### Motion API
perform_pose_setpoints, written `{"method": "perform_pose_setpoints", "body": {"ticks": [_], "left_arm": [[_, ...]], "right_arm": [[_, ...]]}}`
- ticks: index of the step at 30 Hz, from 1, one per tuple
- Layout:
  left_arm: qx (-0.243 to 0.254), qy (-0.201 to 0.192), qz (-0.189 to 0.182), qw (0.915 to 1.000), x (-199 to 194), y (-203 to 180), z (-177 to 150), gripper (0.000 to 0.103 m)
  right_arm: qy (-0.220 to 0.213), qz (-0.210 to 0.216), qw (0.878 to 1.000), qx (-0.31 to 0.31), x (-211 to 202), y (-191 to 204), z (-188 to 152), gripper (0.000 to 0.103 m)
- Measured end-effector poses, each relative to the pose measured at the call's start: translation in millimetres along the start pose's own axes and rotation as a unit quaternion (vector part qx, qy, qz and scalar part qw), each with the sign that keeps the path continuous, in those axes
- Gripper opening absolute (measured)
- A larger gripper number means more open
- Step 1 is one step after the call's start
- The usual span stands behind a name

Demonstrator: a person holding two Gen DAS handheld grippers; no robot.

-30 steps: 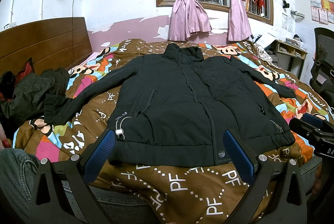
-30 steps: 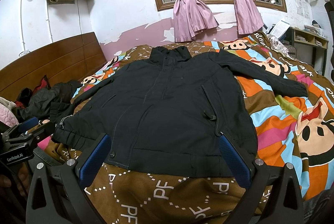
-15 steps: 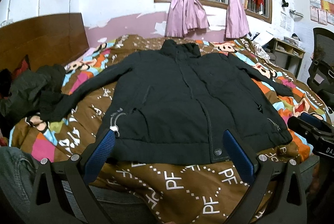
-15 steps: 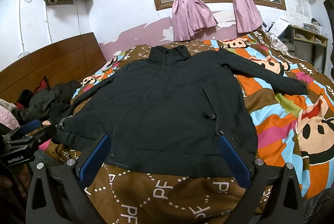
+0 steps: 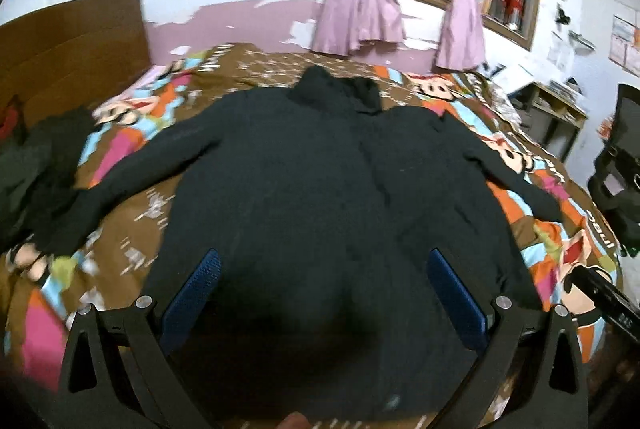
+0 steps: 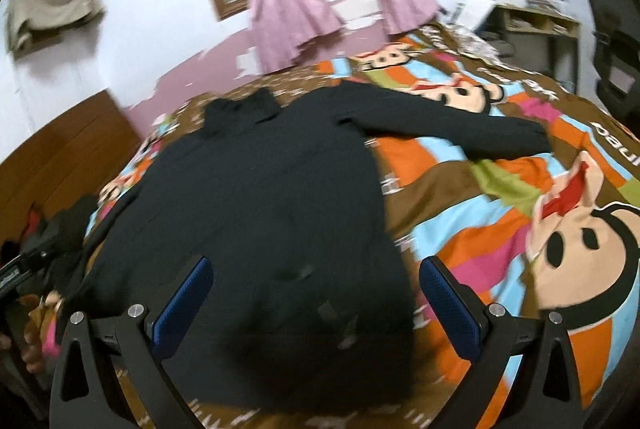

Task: Fold large clothes
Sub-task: 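Grasp the black jacket sleeve cuff with the right gripper and lift it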

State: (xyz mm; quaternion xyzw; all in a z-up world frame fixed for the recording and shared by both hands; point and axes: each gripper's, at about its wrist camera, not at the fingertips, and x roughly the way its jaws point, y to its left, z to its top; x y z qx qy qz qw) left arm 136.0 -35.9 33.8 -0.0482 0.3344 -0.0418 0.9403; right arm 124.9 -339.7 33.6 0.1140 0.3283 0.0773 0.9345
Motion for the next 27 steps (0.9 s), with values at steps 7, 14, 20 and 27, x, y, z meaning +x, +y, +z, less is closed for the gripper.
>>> {"method": "perform_pose_setpoints", "body": {"ticks": [7,14,20,27], "left_arm": [[0.026,0.024,-0.064,0.9973,67.7,-37.2,42.2,0.101],[0.038,0.061,-0.091,0.9932,152.0,-71.8,67.4,0.101],[0.036,0.077,-0.114,0.9898,223.0,-95.2,91.9,0.101],[0.074,0.061,-0.107,0.9897,288.9,-129.2,114.6,0.101]], "right_arm": [[0.005,-0.051,0.997,0.051,36.0,-74.5,44.1,0.103],[0.024,-0.087,0.993,0.075,84.4,-148.4,73.7,0.103],[0.06,-0.141,0.981,0.119,151.0,-215.3,90.1,0.103],[0.043,-0.13,0.964,0.229,193.7,-284.6,105.8,0.103]]}}
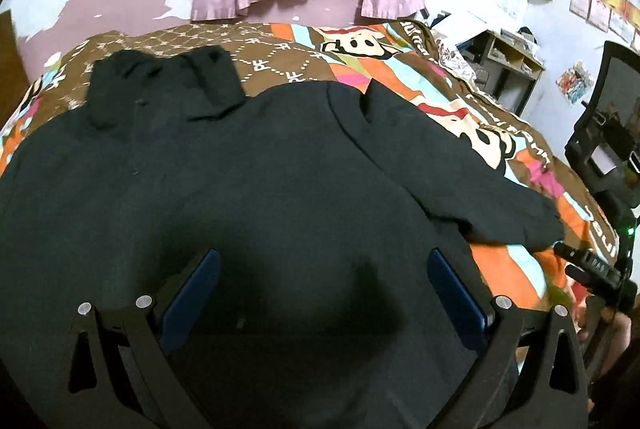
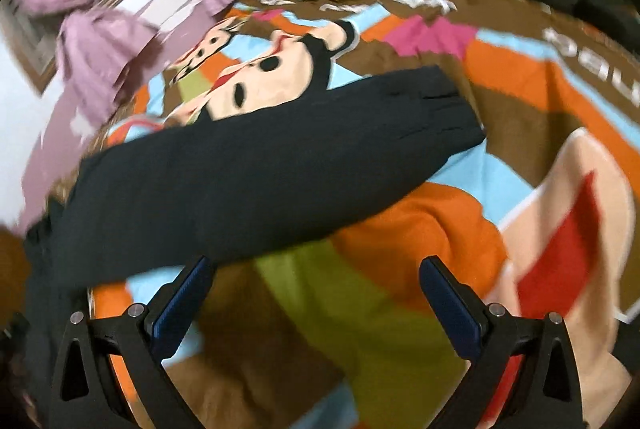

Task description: Fold large clothes

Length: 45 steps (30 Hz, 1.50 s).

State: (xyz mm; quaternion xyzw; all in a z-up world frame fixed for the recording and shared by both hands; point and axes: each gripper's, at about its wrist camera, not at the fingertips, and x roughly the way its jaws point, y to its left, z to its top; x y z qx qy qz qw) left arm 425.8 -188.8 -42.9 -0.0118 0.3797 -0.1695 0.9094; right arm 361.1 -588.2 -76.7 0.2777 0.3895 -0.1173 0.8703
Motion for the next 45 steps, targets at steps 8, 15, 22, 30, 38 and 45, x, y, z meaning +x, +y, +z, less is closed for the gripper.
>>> {"method": "perform_pose_setpoints", "body": {"ticks": [8,15,22,30,38,45], "left_arm": [[-0.019,-0.005,-0.071,0.9973,45.0,-6.8,23.5,0.101],[0.034,0.019,-0.031,0.9987,72.6,-26.4,9.1,0.101],[0.035,0.029,-0.032,0.9985,84.4,-29.1,2.3,0.101],[-0.054,-0.016,-0.07,0.9959,44.8,7.8,-5.3,0.101],[-0.115,-0.06,-0.092,0.9874,-49.0,91.3,-17.8,0.101],[-0.148,-0.073,-0.114,0.9797,-130.8,150.3,-36.7,0.1]], "right_arm": [[-0.002,0.032,0.988,0.153,30.5,-32.4,29.2,0.087],[0.019,0.025,0.976,0.216,47.6,-43.8,36.9,0.051],[-0.017,0.02,0.98,0.195,28.8,-32.8,48.0,0.01],[-0.115,0.017,0.993,-0.001,-47.6,76.3,83.7,0.008],[-0.154,0.085,0.939,-0.297,-97.8,245.2,30.5,0.008],[-0.109,0.137,0.863,-0.474,-90.6,349.3,-85.5,0.008]]}}
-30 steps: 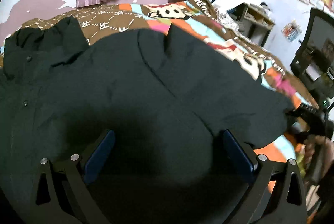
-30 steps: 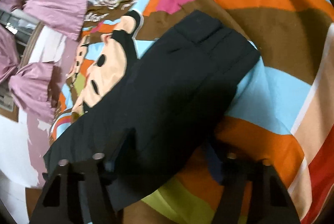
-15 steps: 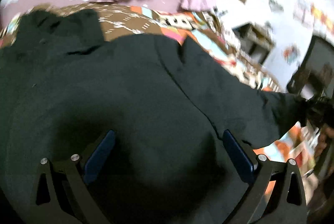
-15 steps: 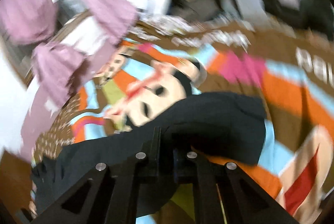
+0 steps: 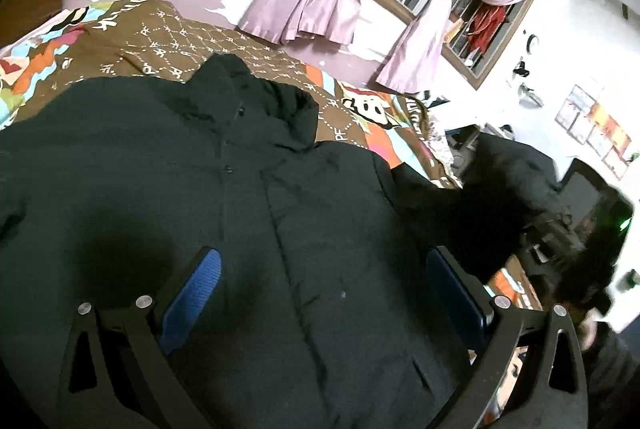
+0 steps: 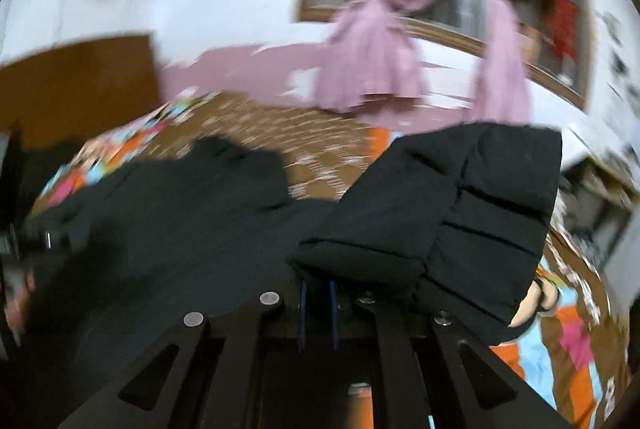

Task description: Fold large clothes

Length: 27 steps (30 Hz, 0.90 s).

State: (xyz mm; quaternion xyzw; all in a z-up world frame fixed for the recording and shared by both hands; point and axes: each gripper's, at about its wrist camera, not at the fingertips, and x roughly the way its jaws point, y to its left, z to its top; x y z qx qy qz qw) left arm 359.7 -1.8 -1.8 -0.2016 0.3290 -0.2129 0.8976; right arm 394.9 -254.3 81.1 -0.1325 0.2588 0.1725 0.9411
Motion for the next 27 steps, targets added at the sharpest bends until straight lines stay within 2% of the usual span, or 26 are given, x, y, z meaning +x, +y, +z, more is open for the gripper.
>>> {"method": "perform_pose_setpoints", "body": {"ticks": [2,4,7,9,11,14,15,18,21,27], "left_arm": [[-0.011,0.003,-0.023,0.9997,-18.1,8.1,1.5,0.1],[-0.017,-0.001,-0.028,0.9995,-29.0,11.6,-1.2,0.1],[-0.024,0.002,-0.039,0.9989,-42.3,21.7,-7.2,0.1],[-0.036,0.017,-0.049,0.998,-42.0,28.6,-12.2,0.1],[-0.052,0.032,-0.063,0.9961,-36.4,33.4,-17.7,0.1],[-0.071,0.054,-0.09,0.992,-26.0,37.5,-20.5,0.1],[-0.074,0.065,-0.095,0.9906,-21.2,37.0,-21.4,0.1],[-0.077,0.093,-0.094,0.9882,-5.9,38.7,-21.6,0.1],[-0.074,0.106,-0.075,0.9887,10.0,33.8,-16.2,0.1],[-0.021,0.107,0.016,0.9939,46.8,23.4,-5.4,0.1]], "right_arm": [[0.025,0.02,0.998,-0.053,15.8,38.9,-9.4,0.008],[0.051,0.028,0.993,-0.101,28.6,69.7,-25.1,0.008],[0.112,0.017,0.977,-0.183,57.0,113.2,-61.9,0.015],[0.136,0.018,0.966,-0.22,66.9,130.6,-82.4,0.036],[0.136,0.016,0.962,-0.235,64.3,139.6,-98.3,0.049],[0.115,0.017,0.973,-0.202,46.7,133.6,-109.2,0.075],[0.112,0.021,0.977,-0.18,42.4,128.4,-110.9,0.078],[0.109,0.032,0.986,-0.119,31.6,109.6,-113.1,0.079],[0.096,0.037,0.993,-0.059,16.8,92.2,-114.1,0.08],[0.069,0.028,0.997,0.012,-6.3,79.9,-116.6,0.082]]}}
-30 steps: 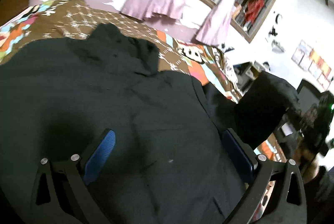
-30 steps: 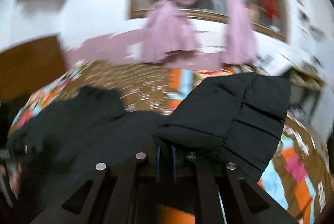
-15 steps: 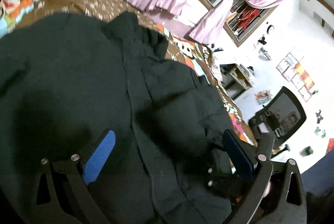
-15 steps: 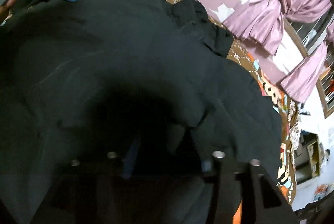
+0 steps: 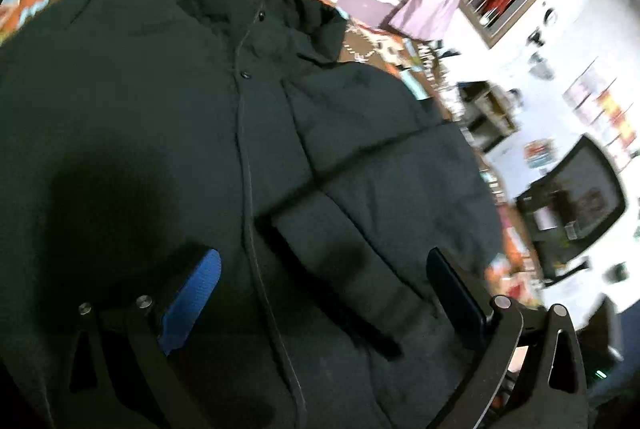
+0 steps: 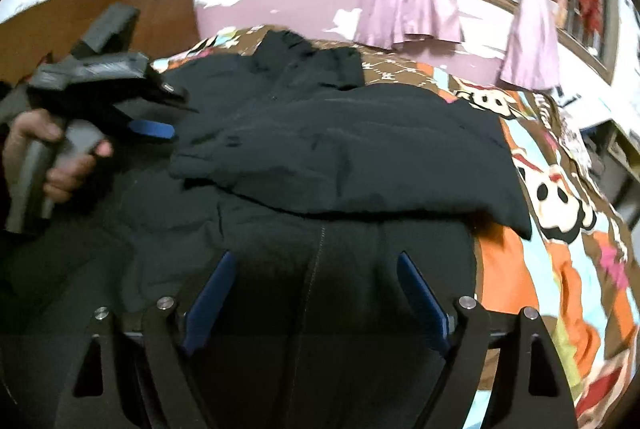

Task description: Fold large clothes

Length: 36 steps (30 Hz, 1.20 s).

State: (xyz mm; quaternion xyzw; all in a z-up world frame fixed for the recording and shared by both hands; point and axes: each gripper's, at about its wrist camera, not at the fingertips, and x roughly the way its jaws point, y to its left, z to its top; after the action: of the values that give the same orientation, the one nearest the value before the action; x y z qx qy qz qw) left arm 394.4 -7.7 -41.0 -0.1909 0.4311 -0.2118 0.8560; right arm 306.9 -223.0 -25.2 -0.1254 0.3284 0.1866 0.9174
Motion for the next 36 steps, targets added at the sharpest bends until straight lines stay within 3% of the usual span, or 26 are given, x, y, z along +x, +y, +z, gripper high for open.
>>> {"method": "perform_pose_setpoints", "body": {"ticks": [3,5,6,8,13,16,19,22,25,31,36], "left_arm": [[0.011,0.018,0.024,0.9995,18.1,0.6,4.9,0.1],[0.029,0.017,0.023,0.9992,23.1,0.0,0.4,0.083],[0.038,0.019,0.034,0.9985,24.5,-2.1,0.1,0.079],[0.059,0.027,0.049,0.9967,30.0,-5.8,-7.0,0.054],[0.102,0.01,0.083,0.9913,26.7,-14.4,-17.7,0.026],[0.141,-0.007,0.125,0.9821,28.7,-32.7,-22.2,0.013],[0.171,-0.029,0.154,0.9726,25.4,-46.5,-21.5,0.009],[0.169,-0.044,0.164,0.9709,17.5,-49.5,-17.4,0.009],[0.184,-0.049,0.157,0.969,10.0,-51.7,-25.2,0.007],[0.204,-0.068,0.102,0.9714,-10.7,-59.4,-37.2,0.002],[0.21,-0.102,0.13,0.9636,-47.3,-67.5,-20.0,0.002]], "right_arm": [[-0.009,-0.008,1.0,0.013,-7.9,1.2,-8.8,0.083],[-0.012,-0.014,1.0,0.017,-12.3,2.9,-15.7,0.083],[-0.014,-0.018,1.0,0.021,-13.6,3.7,-18.9,0.083],[-0.02,-0.021,0.999,0.03,-15.7,2.9,-22.7,0.083],[-0.034,-0.038,0.997,0.05,-19.5,-4.6,-23.2,0.083],[-0.033,-0.049,0.996,0.064,-20.3,-8.5,-24.0,0.083],[-0.033,-0.054,0.995,0.081,-23.7,-13.1,-23.5,0.083],[-0.034,-0.06,0.994,0.089,-29.0,-17.2,-20.2,0.083],[-0.033,-0.062,0.993,0.099,-31.4,-19.7,-15.1,0.083],[-0.031,-0.059,0.991,0.114,-36.1,-18.0,-12.8,0.083],[-0.038,-0.062,0.992,0.104,-42.1,-20.9,2.8,0.083]]}}
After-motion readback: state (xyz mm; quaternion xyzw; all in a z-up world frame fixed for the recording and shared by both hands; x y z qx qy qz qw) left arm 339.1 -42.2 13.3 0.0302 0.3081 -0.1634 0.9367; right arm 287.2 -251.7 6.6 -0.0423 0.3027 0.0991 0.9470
